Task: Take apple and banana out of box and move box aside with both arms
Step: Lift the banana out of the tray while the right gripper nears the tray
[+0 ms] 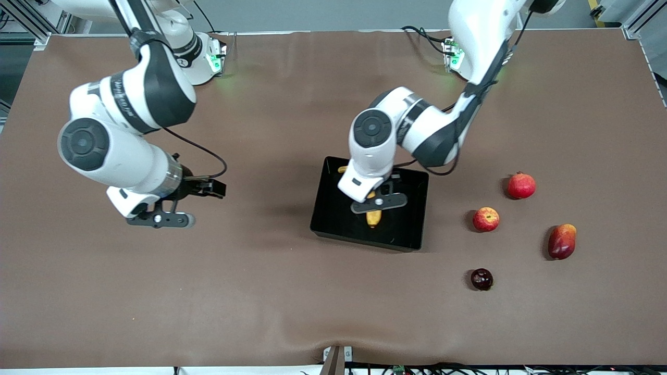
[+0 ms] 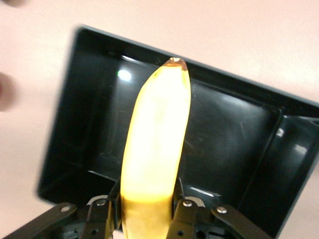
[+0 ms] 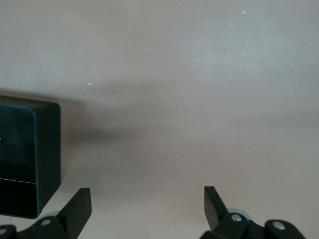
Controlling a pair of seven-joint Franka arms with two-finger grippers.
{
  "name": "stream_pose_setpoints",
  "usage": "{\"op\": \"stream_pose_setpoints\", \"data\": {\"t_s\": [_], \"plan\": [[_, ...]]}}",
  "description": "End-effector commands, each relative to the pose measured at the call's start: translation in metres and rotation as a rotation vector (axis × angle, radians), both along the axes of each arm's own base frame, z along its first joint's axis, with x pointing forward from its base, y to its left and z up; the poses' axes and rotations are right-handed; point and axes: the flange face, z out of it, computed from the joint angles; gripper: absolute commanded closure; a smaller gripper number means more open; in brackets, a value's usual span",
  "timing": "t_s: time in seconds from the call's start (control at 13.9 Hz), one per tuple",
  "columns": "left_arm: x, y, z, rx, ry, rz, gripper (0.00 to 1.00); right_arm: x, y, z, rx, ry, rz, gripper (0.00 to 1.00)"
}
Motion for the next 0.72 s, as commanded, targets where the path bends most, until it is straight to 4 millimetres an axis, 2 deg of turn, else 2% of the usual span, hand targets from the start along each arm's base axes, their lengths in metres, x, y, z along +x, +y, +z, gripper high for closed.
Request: {"op": "stream_pose_setpoints", "data": {"t_s": [0.0,0.22,0.36,0.65], "plan": [[0.009,0.044,0.045,-0.020,0.030,-0.025,1.00,-0.003,0.035,-0.018,0.009,-0.017,0.034,0.00],[0.030,0.112,0.081,-0.041,0.074,-0.087,1.00,-0.005,0.067,-0.044,0.007,-0.023,0.015,0.00],[0.041,0.153,0.096,-0.042,0.089,-0.122,1.00,-0.014,0.104,-0.062,0.004,-0.039,-0.011,0.00],[0.061,0.226,0.105,-0.057,0.127,-0.194,1.00,-0.028,0.164,-0.107,0.013,-0.074,-0.069,0.00]]}}
